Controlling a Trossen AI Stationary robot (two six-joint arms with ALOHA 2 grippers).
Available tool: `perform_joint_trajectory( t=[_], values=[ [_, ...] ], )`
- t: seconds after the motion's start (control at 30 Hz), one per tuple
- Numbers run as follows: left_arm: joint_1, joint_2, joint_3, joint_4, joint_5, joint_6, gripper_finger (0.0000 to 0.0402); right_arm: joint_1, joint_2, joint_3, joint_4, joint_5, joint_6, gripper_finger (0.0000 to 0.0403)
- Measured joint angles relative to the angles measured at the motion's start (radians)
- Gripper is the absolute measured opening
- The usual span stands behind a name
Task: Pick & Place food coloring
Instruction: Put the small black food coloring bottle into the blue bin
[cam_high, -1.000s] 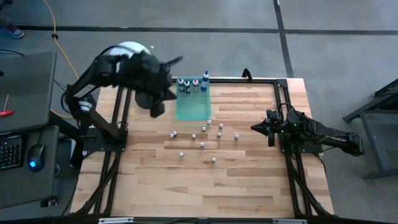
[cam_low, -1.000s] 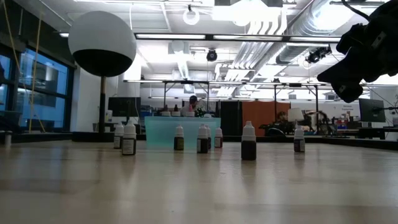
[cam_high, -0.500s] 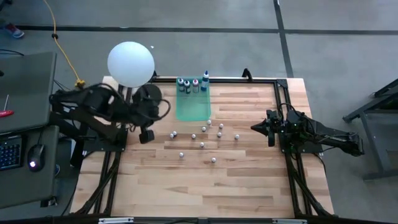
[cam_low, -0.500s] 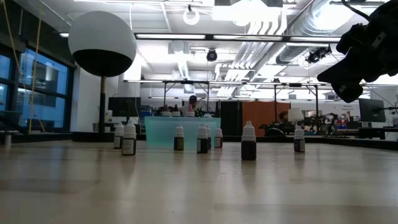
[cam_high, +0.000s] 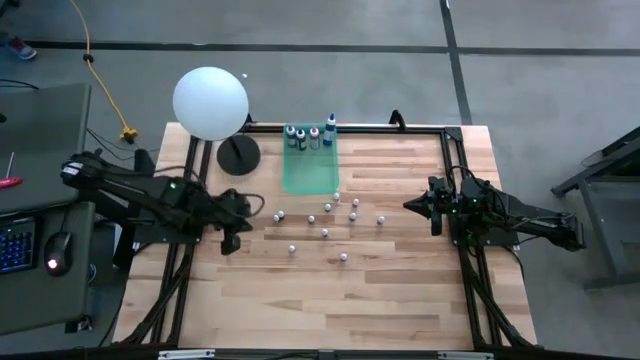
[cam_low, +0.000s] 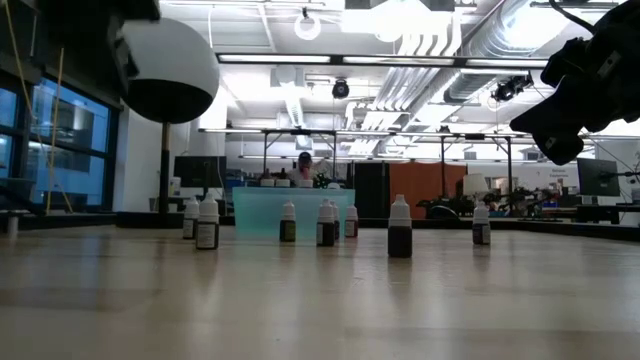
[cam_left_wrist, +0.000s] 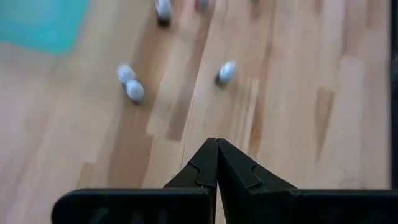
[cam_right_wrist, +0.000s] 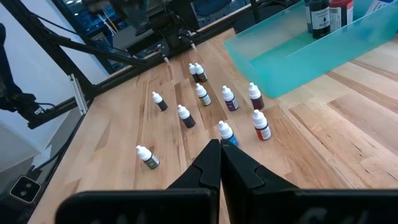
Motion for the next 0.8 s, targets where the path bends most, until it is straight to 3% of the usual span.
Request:
perform_joint_trajectory(
  t=[0.13, 0.27, 0.4, 0.47, 0.67, 0.8],
  values=[
    [0.000, 0.009, -0.172, 0.235, 0.022, 0.008, 0.0000, 0.000, 0.000, 0.000, 0.000, 0.000, 0.000, 0.0000],
    [0.000, 0.020, -0.311, 0.394, -0.095, -0.095, 0.0000, 0.000, 0.000, 0.000, 0.000, 0.000, 0.000, 0.0000],
    [0.000, 0.020, -0.392, 0.547, -0.115, -0.125, 0.0000, 0.000, 0.000, 0.000, 0.000, 0.000, -0.001, 0.0000],
    [0.000, 0.020, -0.402, 0.576, -0.125, -0.127, 0.0000, 0.000, 0.000, 0.000, 0.000, 0.000, 0.000, 0.0000],
    [0.000, 0.021, -0.407, 0.569, -0.284, -0.082, 0.0013, 0.000, 0.000, 0.000, 0.000, 0.000, 0.000, 0.0000],
    [0.000, 0.029, -0.407, 0.562, -0.292, -0.053, 0.0044, 0.000, 0.000, 0.000, 0.000, 0.000, 0.000, 0.0000]
  ],
)
